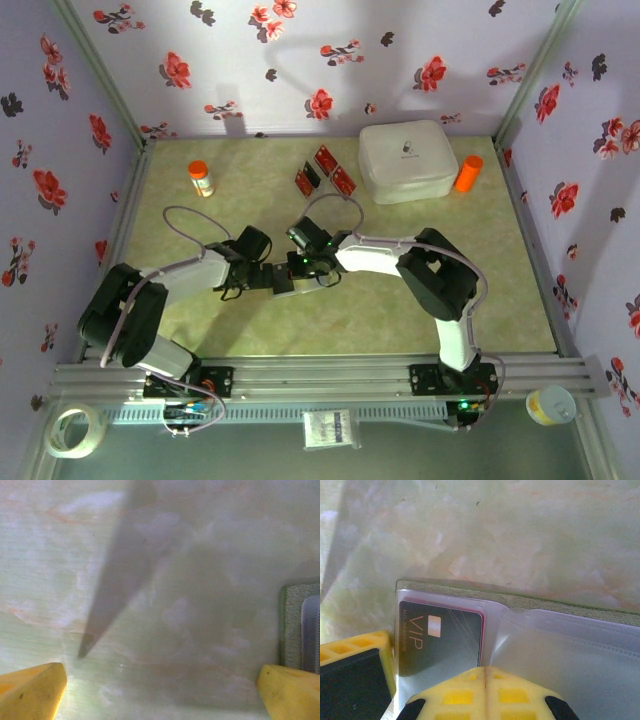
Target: Put the credit cards into the card holder
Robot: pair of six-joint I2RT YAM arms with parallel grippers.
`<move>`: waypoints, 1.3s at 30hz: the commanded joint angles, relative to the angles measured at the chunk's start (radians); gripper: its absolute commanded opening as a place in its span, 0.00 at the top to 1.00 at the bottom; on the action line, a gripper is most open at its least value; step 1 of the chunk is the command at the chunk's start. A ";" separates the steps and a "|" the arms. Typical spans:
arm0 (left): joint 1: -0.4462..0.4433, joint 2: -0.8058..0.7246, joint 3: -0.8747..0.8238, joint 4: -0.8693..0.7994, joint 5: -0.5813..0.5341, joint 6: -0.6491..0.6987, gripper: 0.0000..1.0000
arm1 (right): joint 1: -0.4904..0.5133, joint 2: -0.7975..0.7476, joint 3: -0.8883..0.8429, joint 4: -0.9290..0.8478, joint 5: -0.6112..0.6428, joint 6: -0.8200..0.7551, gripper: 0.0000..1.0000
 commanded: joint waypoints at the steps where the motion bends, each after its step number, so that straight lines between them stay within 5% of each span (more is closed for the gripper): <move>1: 0.008 -0.038 0.013 -0.005 0.010 0.004 0.00 | 0.008 -0.078 -0.010 -0.060 0.051 -0.028 1.00; 39: 0.038 0.026 -0.010 0.018 0.014 0.015 0.00 | 0.028 -0.007 -0.054 0.074 -0.031 0.038 1.00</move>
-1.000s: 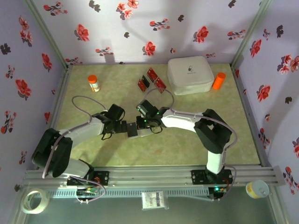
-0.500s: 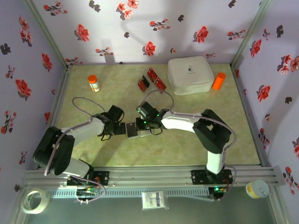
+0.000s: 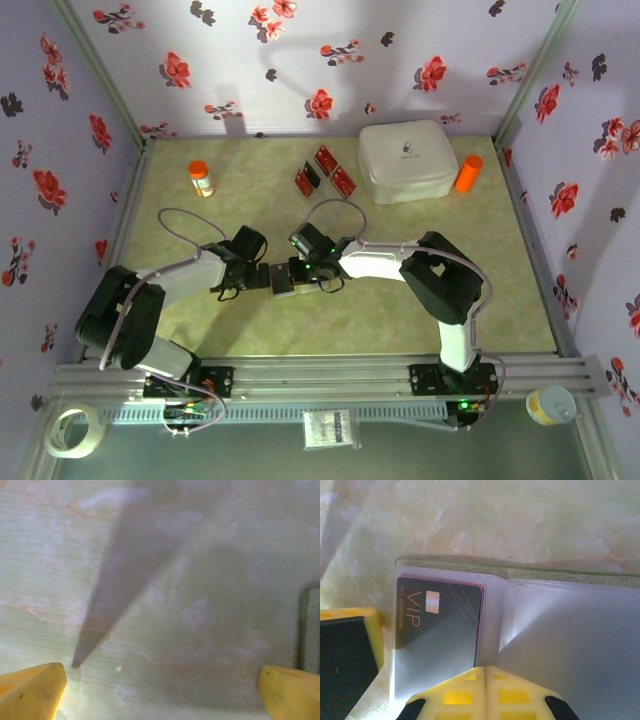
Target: Put the credit cards into the card holder
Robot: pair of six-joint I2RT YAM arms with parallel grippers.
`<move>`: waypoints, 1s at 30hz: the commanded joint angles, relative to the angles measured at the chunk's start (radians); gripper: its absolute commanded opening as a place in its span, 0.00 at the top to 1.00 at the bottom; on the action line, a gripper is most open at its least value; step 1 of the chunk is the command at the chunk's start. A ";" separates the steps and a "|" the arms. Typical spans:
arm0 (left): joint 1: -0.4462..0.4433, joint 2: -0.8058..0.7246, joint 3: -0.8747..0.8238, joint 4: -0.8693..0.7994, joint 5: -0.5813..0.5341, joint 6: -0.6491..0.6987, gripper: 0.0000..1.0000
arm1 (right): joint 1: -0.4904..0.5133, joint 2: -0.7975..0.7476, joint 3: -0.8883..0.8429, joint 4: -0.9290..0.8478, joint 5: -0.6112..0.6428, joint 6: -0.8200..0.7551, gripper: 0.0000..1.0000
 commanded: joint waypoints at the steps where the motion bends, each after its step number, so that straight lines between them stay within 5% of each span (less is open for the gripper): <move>1: 0.007 0.039 0.008 0.015 0.006 0.015 0.00 | 0.013 0.023 0.022 0.011 -0.028 0.023 1.00; 15: 0.007 0.032 0.017 0.011 0.011 0.016 0.00 | -0.009 -0.080 0.016 -0.030 0.005 0.001 1.00; 30: 0.037 -0.078 0.077 -0.092 -0.022 0.045 0.00 | -0.182 -0.135 -0.117 -0.064 0.050 -0.070 1.00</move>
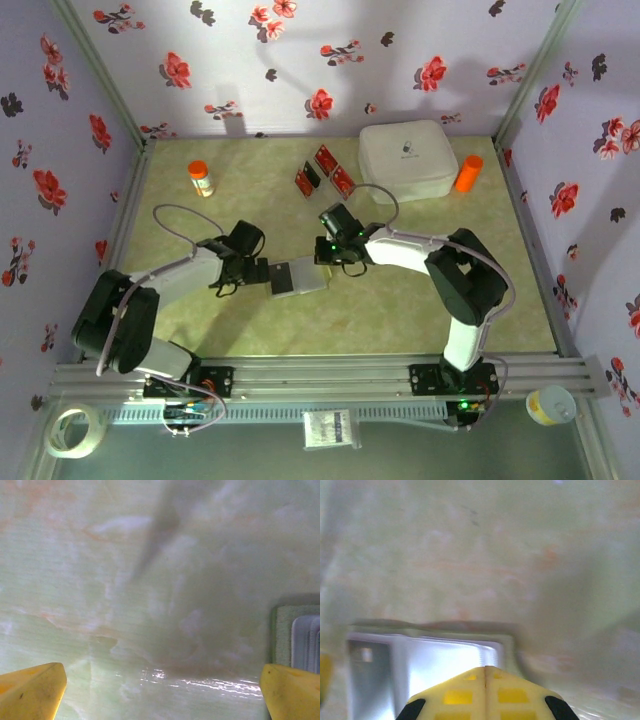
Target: Put the credit cards into the card holder
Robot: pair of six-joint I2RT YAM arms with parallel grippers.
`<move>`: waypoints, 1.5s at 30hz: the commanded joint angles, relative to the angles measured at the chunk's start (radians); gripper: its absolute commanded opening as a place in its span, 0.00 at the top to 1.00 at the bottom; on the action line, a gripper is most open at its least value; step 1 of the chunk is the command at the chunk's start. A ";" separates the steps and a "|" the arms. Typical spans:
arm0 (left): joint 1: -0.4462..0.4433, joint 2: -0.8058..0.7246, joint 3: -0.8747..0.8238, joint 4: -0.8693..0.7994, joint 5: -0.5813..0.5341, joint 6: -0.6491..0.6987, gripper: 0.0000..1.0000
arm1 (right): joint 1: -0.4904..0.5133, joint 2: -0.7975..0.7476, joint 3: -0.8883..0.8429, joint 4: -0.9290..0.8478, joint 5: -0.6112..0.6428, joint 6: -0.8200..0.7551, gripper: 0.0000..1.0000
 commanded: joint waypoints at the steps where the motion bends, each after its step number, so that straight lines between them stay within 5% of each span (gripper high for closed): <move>1: 0.015 -0.048 0.039 -0.055 -0.025 0.033 0.00 | -0.003 -0.031 -0.041 -0.041 0.035 -0.028 1.00; 16: -0.051 -0.105 0.084 -0.017 0.105 -0.044 0.00 | 0.006 -0.127 -0.088 0.009 0.013 0.044 1.00; 29: -0.092 -0.042 0.077 0.019 0.103 -0.054 0.00 | 0.142 -0.101 -0.082 0.111 0.084 0.183 1.00; 37: -0.095 -0.040 0.068 0.028 0.112 -0.049 0.00 | 0.102 -0.066 -0.125 0.115 0.162 0.164 1.00; 45: -0.117 -0.027 0.072 0.046 0.125 -0.053 0.00 | 0.030 -0.032 -0.104 0.089 0.090 0.096 1.00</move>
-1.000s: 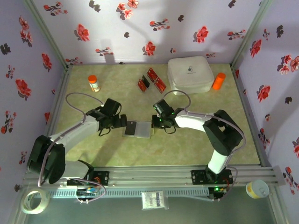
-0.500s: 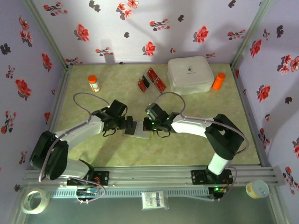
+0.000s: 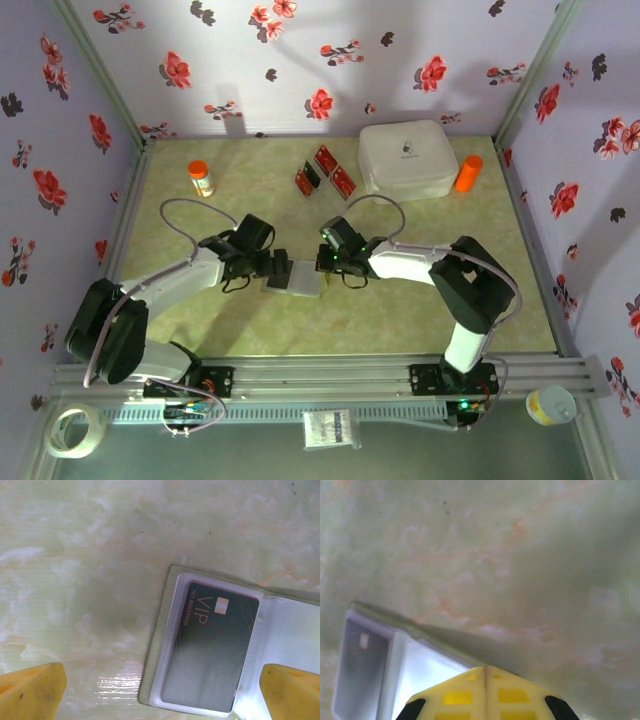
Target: Put the credit cards into the card holder
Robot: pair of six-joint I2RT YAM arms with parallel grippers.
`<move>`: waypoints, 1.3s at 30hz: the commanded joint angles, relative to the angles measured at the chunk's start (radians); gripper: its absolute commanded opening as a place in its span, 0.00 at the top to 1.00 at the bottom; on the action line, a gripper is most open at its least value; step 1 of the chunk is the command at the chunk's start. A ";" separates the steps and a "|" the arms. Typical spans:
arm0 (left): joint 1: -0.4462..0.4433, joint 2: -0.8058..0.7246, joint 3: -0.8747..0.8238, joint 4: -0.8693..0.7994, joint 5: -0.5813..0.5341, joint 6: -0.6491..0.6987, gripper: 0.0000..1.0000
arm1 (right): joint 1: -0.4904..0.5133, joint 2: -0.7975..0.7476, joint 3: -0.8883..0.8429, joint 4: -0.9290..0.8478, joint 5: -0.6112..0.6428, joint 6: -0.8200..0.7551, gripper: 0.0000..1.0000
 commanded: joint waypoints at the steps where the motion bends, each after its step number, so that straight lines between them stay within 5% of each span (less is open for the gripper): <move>1: -0.017 0.019 0.010 0.011 0.014 -0.016 0.00 | -0.017 0.024 0.019 -0.037 -0.025 -0.051 1.00; 10: -0.032 0.024 0.016 0.013 0.014 -0.017 0.00 | 0.006 -0.135 0.006 -0.077 -0.001 -0.040 1.00; 16: -0.031 0.018 0.010 0.019 0.013 -0.023 0.00 | 0.067 -0.219 -0.037 -0.151 0.082 -0.015 0.60; 23: -0.032 0.013 0.013 0.015 0.010 -0.020 0.00 | 0.122 -0.184 -0.078 -0.213 0.159 0.000 0.50; 30: -0.032 0.009 0.010 0.016 0.010 -0.024 0.00 | 0.133 -0.136 -0.070 -0.230 0.209 -0.017 0.57; 39: -0.031 -0.001 0.003 0.014 0.009 -0.029 0.00 | 0.100 -0.097 -0.009 -0.262 0.241 -0.061 0.94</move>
